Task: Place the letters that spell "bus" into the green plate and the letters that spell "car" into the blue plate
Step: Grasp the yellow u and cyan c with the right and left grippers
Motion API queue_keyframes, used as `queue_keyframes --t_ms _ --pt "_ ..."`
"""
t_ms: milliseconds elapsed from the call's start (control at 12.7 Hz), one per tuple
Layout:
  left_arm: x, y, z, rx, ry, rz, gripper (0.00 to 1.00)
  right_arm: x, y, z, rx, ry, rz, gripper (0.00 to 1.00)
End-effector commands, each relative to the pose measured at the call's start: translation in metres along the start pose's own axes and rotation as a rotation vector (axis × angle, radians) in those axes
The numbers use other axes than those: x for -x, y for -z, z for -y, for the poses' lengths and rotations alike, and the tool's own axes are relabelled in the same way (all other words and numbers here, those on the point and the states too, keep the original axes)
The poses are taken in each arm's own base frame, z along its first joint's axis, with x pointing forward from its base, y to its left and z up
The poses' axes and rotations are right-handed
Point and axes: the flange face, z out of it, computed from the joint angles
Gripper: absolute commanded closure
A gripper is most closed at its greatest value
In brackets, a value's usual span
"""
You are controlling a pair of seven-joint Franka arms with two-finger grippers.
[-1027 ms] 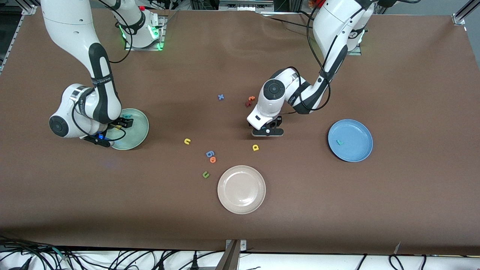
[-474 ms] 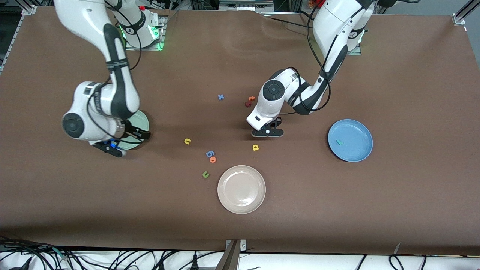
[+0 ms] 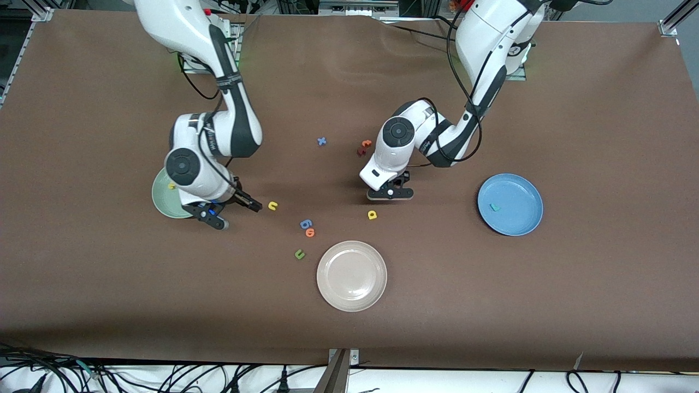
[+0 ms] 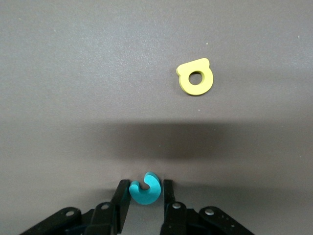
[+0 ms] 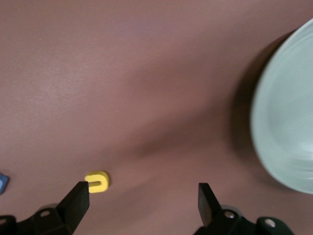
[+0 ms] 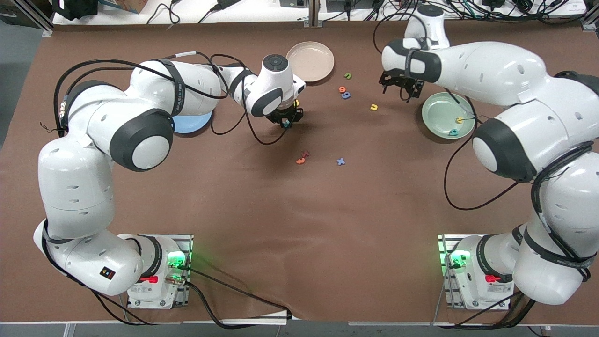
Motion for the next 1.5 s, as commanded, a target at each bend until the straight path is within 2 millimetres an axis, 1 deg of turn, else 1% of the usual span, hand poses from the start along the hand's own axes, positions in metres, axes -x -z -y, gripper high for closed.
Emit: queue_keyframes --t_ms 0,79,237,395,474,553,632,711,790,948,1027,1106,1185,1264,1343,1422 --pt "-0.001 -0.002 -0.004 -0.022 -0.004 -0.014 0.72 0.015 -0.016 0.021 -0.026 -0.062 -0.063 0.02" --pt "-0.001 -0.002 -0.004 -0.022 -0.004 -0.014 0.74 0.023 -0.024 0.029 -0.032 -0.084 -0.078 0.02" --pt "-0.001 -0.002 -0.004 -0.023 -0.003 -0.013 0.77 0.031 -0.034 0.039 -0.055 -0.119 -0.101 0.02" --pt "-0.001 -0.001 -0.004 -0.025 -0.003 -0.013 0.8 0.031 -0.044 0.039 -0.046 -0.121 -0.104 0.02" --pt "-0.002 -0.001 -0.003 -0.029 -0.003 -0.009 0.8 0.032 -0.052 0.039 -0.037 -0.118 -0.103 0.02" --pt "-0.004 0.002 -0.002 -0.029 -0.003 -0.01 0.81 0.035 -0.058 0.041 -0.037 -0.113 -0.094 0.02" --pt "-0.008 0.006 -0.002 -0.035 0.0 -0.008 0.83 0.031 -0.059 0.038 -0.055 -0.137 -0.071 0.03" --pt "-0.012 0.011 -0.004 -0.045 0.003 -0.002 0.84 0.032 -0.06 0.04 -0.089 -0.171 -0.037 0.04" --pt "-0.012 0.012 -0.004 -0.052 0.002 0.004 0.87 0.033 -0.061 0.04 -0.095 -0.179 -0.026 0.04" --pt "-0.013 0.013 -0.004 -0.051 0.002 0.003 0.87 0.034 -0.061 0.04 -0.094 -0.168 -0.024 0.06" --pt "-0.016 0.016 -0.001 -0.051 0.005 0.0 0.88 0.034 -0.061 0.04 -0.093 -0.162 -0.023 0.13" --pt "-0.019 0.018 0.002 -0.057 0.008 0.003 0.88 0.034 -0.062 0.04 -0.089 -0.15 -0.021 0.26" --pt "-0.027 0.019 0.015 -0.074 0.014 0.014 0.89 0.034 -0.062 0.039 -0.088 -0.139 -0.02 0.4" --pt "-0.04 0.025 0.033 -0.085 -0.013 0.026 0.89 0.034 -0.062 0.039 -0.088 -0.137 -0.02 0.51" --pt "-0.054 0.03 0.056 -0.099 -0.038 0.047 0.89 0.034 -0.062 0.039 -0.089 -0.139 -0.019 0.61" --pt "-0.065 0.041 0.076 -0.111 -0.068 0.063 0.89 0.034 -0.062 0.039 -0.09 -0.141 -0.018 0.72"
